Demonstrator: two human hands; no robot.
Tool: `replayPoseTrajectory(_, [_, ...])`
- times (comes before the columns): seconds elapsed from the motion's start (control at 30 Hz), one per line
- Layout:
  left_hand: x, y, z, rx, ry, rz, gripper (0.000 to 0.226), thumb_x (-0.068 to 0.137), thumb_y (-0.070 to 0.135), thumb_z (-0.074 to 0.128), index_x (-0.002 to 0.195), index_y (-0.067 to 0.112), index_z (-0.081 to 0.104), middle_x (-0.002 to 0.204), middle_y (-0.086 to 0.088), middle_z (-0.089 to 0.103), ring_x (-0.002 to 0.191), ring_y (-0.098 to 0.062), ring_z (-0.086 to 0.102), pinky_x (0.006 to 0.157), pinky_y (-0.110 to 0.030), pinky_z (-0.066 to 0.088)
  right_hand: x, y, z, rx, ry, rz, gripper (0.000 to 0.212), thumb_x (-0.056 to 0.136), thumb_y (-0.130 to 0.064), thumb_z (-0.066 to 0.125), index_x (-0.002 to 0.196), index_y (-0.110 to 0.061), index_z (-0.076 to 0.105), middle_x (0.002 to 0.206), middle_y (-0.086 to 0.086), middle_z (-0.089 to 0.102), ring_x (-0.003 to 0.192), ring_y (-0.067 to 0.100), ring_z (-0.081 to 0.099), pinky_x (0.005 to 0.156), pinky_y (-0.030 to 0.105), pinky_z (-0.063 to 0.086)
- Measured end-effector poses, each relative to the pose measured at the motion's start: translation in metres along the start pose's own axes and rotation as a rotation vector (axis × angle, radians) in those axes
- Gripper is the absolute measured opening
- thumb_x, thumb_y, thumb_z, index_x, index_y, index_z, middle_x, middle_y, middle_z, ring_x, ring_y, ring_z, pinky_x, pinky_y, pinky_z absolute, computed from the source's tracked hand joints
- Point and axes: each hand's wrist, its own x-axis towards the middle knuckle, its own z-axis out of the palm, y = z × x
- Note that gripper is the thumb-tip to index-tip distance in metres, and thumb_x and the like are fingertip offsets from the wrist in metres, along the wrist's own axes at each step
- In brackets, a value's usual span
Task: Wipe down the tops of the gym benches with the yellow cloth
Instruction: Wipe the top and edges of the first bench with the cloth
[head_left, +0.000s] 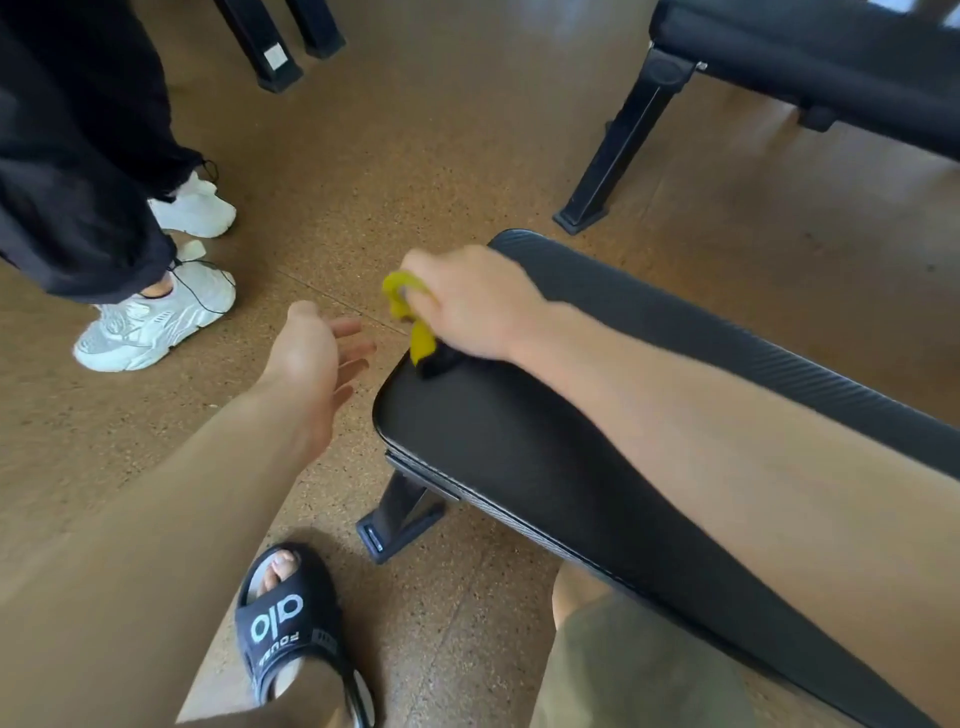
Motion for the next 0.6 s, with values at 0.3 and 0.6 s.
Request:
replayPoseTrajectory(0.3, [-0.027, -0.010, 0.039, 0.155, -0.126, -0.015, 0.054, 0.107, 0.048, 0.020, 0.108, 0.026, 0.070, 0.096, -0.001, 0.070, 0.090, -0.019, 0.065, 0.072, -0.029, 0.042, -0.034, 0.077, -0.018, 0.127, 0.150, 0.457, 0.030, 0.108, -0.036, 0.036, 0.126, -0.012, 0.044, 0.098, 0.003, 0.052, 0.085, 0.029, 0.048, 0.067, 0.039, 0.035])
replayPoseTrajectory(0.6, [-0.031, -0.008, 0.037, 0.302, -0.070, -0.043, 0.081, 0.075, 0.065, 0.019, 0.131, 0.027, 0.064, 0.135, -0.005, 0.063, 0.124, -0.031, 0.057, 0.116, -0.050, 0.034, -0.142, 0.090, -0.021, 0.012, 0.258, 0.621, 0.027, 0.109, -0.028, 0.037, 0.123, -0.007, 0.047, 0.116, 0.016, 0.058, 0.100, 0.037, 0.055, 0.072, 0.037, 0.034])
